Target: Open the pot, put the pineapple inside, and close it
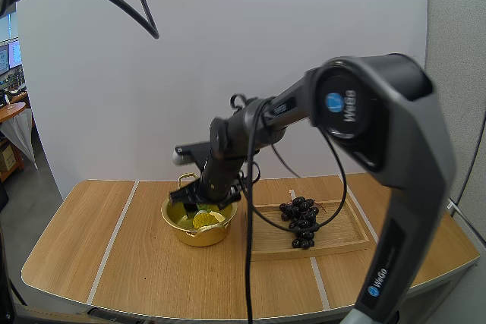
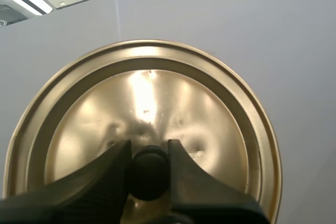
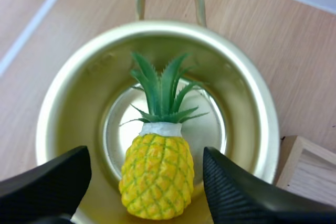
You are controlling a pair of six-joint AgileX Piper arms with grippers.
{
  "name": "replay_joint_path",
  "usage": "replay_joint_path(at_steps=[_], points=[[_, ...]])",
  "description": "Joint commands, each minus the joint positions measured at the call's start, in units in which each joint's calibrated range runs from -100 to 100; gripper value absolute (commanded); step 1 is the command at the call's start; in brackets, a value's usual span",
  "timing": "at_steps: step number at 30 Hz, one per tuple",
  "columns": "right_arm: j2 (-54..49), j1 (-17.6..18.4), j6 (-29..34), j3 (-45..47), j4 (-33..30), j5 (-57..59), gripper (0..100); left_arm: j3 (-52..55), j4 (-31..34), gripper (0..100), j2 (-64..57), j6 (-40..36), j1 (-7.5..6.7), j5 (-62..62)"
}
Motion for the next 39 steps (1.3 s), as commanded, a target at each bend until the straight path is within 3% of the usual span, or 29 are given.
replay_joint_path(at_steps=[1, 12, 13, 18, 25, 33, 39], points=[[-14.81, 0.05, -0.64, -0.36, -0.64, 7.86, 100, -0.49, -0.23, 0, -0.41, -0.36, -0.13, -1.90], [-38.79, 0.05, -0.64, 5.37, -3.16, 16.39, 100, -0.49, -0.23, 0, -0.41, -0.36, -0.13, -1.90], [-40.31, 0.05, -0.64, 5.73, -3.16, 18.17, 91, -0.49, -0.23, 0, -0.41, -0.36, -0.13, -1.90], [-48.96, 0.05, -0.64, 6.60, -1.77, 28.79, 2, -0.49, -0.23, 0, -0.41, -0.36, -0.13, -1.90], [-61.31, 0.05, -0.64, 6.60, -1.65, 36.72, 0, -0.49, -0.23, 0, -0.41, -0.36, -0.13, -1.90], [-70.74, 0.05, -0.64, 6.60, -2.20, 37.14, 0, -0.49, -0.23, 0, -0.41, -0.36, -0.13, -1.90], [-71.90, 0.05, -0.64, 6.60, -8.46, 37.31, 0, -0.49, -0.23, 0, -0.41, -0.36, -0.13, -1.90]])
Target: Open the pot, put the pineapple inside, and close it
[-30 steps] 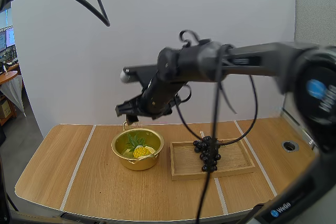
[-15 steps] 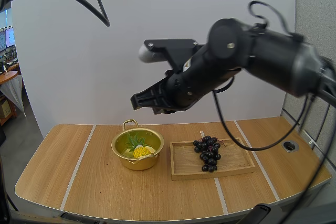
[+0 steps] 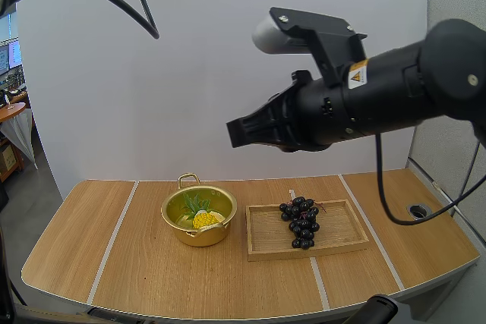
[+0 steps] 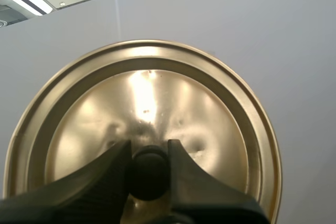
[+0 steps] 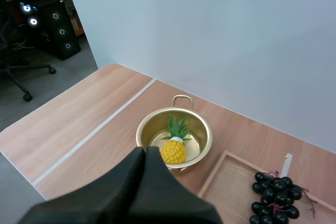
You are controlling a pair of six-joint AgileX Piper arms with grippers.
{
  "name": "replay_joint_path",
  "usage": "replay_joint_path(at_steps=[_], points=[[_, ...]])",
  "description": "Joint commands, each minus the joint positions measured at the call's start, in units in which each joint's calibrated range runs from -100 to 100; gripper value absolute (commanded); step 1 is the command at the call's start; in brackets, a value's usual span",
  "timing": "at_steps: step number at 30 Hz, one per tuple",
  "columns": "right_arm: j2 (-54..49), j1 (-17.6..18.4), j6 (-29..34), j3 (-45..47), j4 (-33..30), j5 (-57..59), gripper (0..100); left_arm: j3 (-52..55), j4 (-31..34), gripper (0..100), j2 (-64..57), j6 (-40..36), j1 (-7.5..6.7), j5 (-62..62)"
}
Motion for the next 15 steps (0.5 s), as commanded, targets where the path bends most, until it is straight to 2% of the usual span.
replay_joint_path(at_steps=[1, 11, 15], points=[[-1.04, 0.05, -0.46, -0.06, -5.94, 0.32, 0, -0.49, -0.23, 0, -0.41, -0.36, -0.13, -1.75], [-1.04, 0.05, -0.46, -0.06, -4.83, 0.32, 0, -0.49, -1.03, 0, -0.41, -0.36, -0.13, -1.56], [-1.04, 0.05, -0.46, -0.06, -4.83, 0.32, 0, -0.49, 0.78, 0, -1.01, -0.36, -0.13, 14.16]])
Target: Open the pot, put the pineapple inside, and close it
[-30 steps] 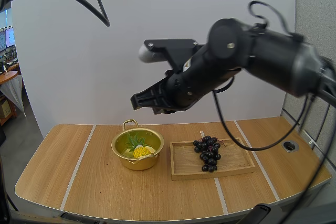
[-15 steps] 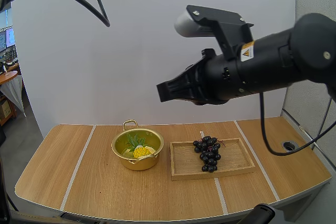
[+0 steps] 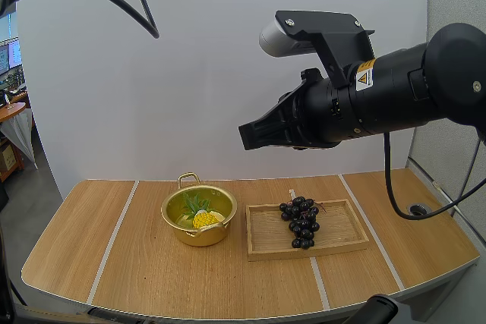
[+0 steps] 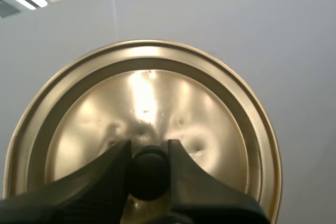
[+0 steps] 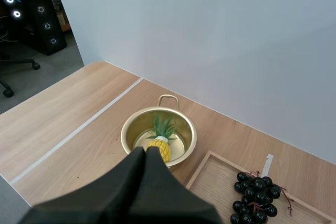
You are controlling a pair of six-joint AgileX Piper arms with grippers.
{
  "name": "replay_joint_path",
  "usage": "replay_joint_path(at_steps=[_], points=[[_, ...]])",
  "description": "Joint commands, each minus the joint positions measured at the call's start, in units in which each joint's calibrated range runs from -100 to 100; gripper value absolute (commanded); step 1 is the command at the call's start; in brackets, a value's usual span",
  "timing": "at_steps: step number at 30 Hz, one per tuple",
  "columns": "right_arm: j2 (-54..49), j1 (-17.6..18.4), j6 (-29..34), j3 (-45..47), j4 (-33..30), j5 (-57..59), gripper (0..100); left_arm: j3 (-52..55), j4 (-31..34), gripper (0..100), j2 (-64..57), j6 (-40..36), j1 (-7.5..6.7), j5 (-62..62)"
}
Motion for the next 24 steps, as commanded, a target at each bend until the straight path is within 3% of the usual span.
replay_joint_path(at_steps=[1, 8, 15, 24], points=[[-0.47, 0.05, -0.46, -0.06, -0.08, 0.32, 0, -0.49, 0.43, 0, -0.64, -0.36, -0.13, 13.19], [-0.47, 0.05, -0.46, -0.06, -0.08, 0.32, 0, -0.25, 0.52, 0, 3.81, 4.27, -0.13, 39.21], [-0.47, 0.05, -0.46, -0.06, -0.08, 0.32, 0, 0.44, 0.69, 0, 11.85, 6.09, -0.13, 39.76], [-0.47, 0.05, -0.46, -0.06, -0.08, 0.32, 0, 17.79, 0.98, 0, 17.16, 12.80, -0.13, 39.76]])
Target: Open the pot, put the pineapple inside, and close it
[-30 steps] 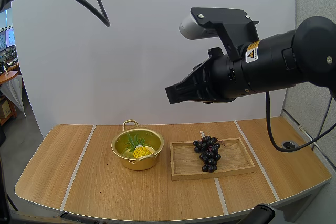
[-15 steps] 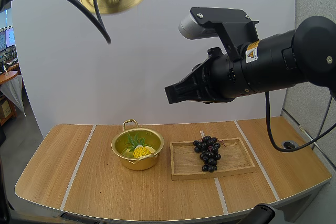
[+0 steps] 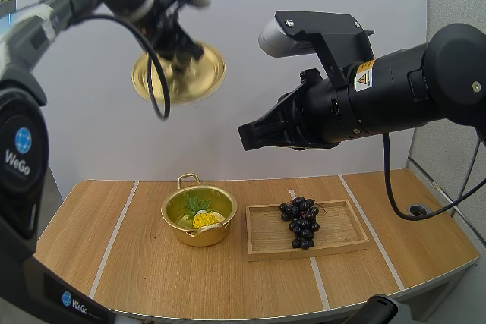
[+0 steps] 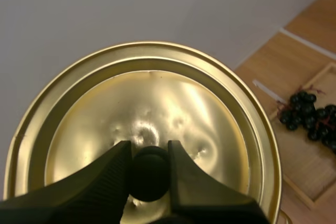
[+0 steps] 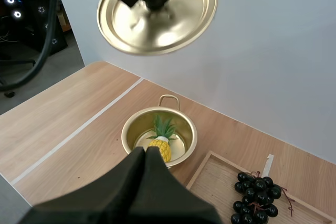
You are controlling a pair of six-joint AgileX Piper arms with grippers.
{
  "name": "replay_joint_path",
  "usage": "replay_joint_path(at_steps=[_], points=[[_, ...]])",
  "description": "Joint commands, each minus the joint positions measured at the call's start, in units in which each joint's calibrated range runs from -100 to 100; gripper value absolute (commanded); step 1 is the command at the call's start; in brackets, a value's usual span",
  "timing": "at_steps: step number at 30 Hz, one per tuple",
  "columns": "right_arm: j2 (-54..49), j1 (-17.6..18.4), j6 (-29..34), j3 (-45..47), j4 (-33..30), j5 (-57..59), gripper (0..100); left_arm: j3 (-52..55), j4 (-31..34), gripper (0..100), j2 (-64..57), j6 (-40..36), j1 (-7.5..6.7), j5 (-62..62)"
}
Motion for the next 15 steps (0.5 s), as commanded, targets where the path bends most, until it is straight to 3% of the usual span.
replay_joint_path(at_steps=[1, 9, 15], points=[[-0.47, 0.05, -0.46, -0.06, -0.18, 0.32, 0, 13.21, 0.16, 0, 2.98, 4.53, -0.13, 0.00], [-0.47, 0.05, -0.46, -0.06, -0.18, 0.32, 0, 27.21, -1.30, 0, 6.01, 10.05, -0.13, -2.85], [-0.47, 0.05, -0.46, -0.06, -0.18, 0.32, 0, 29.60, -4.79, 0, 10.03, 11.92, -0.13, -8.85]])
